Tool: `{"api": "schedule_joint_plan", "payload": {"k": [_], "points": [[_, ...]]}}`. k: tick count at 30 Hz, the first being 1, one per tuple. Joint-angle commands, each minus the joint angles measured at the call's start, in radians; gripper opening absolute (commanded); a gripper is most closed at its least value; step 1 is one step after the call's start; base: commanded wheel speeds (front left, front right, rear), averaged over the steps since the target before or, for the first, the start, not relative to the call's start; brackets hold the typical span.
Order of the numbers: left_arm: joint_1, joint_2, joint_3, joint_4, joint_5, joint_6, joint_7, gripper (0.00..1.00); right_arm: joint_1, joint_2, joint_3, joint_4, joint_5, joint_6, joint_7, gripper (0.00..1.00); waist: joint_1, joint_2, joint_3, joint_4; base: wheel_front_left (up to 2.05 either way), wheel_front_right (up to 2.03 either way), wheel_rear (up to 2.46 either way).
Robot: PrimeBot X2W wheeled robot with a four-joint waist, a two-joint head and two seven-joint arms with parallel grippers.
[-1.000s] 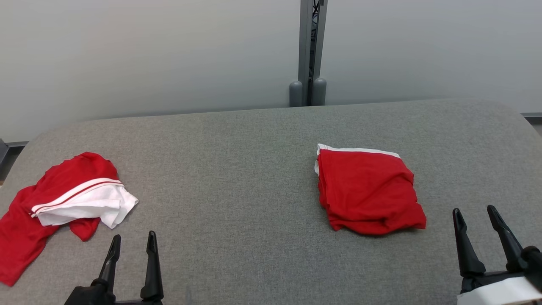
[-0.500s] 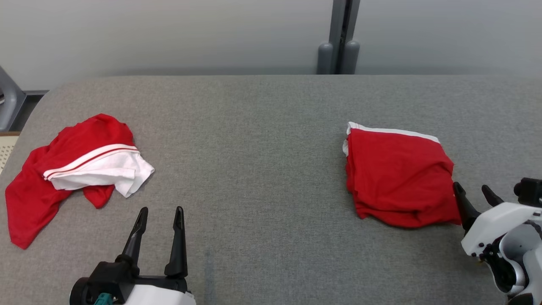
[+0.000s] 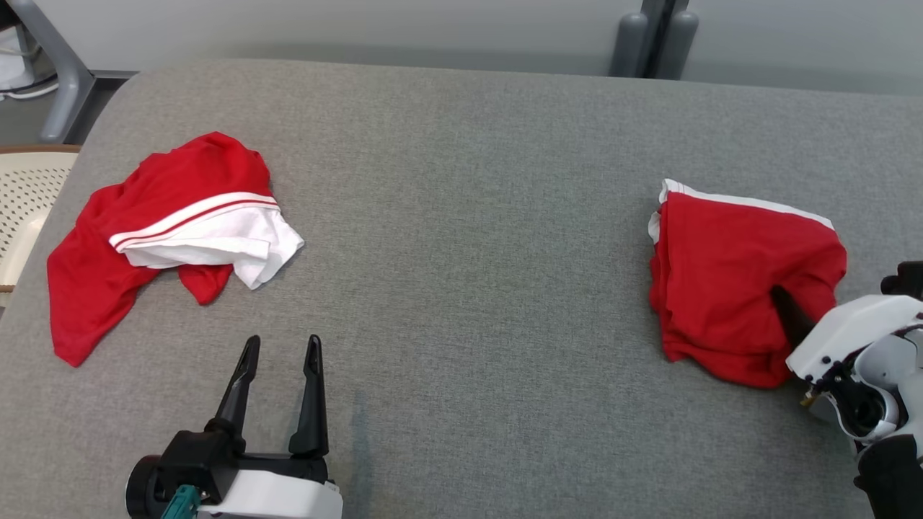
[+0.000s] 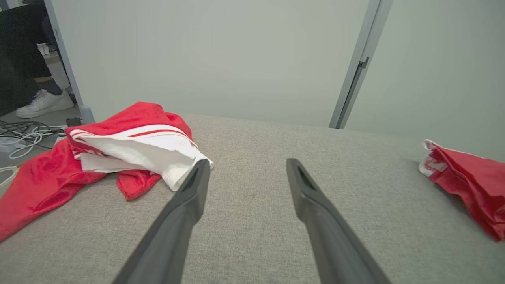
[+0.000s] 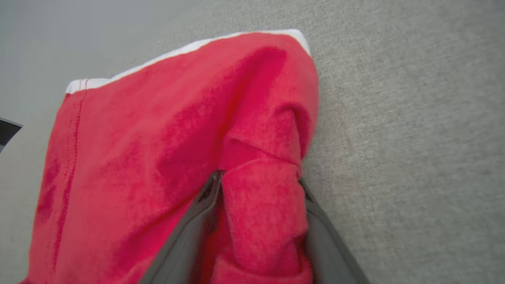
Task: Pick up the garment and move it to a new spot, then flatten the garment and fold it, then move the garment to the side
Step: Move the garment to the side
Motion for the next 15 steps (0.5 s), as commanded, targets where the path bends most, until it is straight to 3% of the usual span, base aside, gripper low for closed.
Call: {"api": "schedule_joint_plan", "payload": {"k": [1, 8, 15], "points": [[-0.024, 0.003, 0.005, -0.009, 0.009, 0.004, -0.002, 1.0, -0.003, 0.001, 0.011, 0.002, 0.038, 0.001, 0.015, 0.0, 0.0, 0.0, 0.013, -0.017, 0.0, 0.0, 0.0], [-0.038, 0.003, 0.024, -0.024, 0.028, -0.005, -0.002, 1.0, -0.046, -0.082, 0.064, -0.045, 0.086, 0.0, 0.028, 0.0, 0.0, 0.0, 0.056, -0.097, 0.0, 0.0, 0.0], [-0.082, 0.004, 0.025, -0.023, 0.06, -0.033, -0.002, 1.0, -0.145, -0.287, 0.133, 0.01, -0.065, 0.0, 0.023, 0.0, 0.0, 0.0, 0.119, -0.171, 0.0, 0.0, 0.0]]}}
